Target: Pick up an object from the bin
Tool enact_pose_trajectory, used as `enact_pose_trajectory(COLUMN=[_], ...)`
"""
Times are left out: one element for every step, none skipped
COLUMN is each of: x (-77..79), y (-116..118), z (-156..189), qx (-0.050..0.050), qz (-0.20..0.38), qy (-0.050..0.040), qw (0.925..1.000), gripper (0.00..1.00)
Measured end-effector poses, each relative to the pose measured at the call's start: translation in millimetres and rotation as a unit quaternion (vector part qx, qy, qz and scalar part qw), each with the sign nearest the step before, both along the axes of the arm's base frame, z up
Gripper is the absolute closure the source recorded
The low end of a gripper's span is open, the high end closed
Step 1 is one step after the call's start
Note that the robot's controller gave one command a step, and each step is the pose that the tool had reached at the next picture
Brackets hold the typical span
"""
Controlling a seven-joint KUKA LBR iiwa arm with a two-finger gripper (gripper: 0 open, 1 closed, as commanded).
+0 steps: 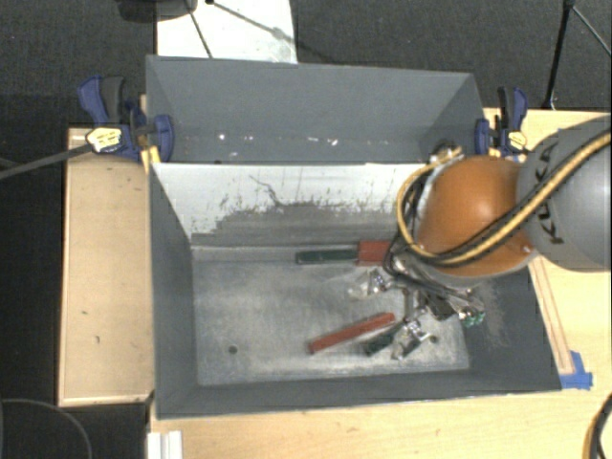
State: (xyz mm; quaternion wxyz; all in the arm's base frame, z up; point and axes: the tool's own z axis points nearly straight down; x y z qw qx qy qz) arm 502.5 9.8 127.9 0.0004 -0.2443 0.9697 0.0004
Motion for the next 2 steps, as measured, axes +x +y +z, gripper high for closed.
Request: enact_pose_trajectory(x=[4.5,9.5], y=[15,26], z=[-29,-53], qx=[0.000,-0.001], qz=[0.018,0.102], qy=[-0.0007,-0.0036], qw=[0.9998,0.9948], gripper=[0.00,1.00])
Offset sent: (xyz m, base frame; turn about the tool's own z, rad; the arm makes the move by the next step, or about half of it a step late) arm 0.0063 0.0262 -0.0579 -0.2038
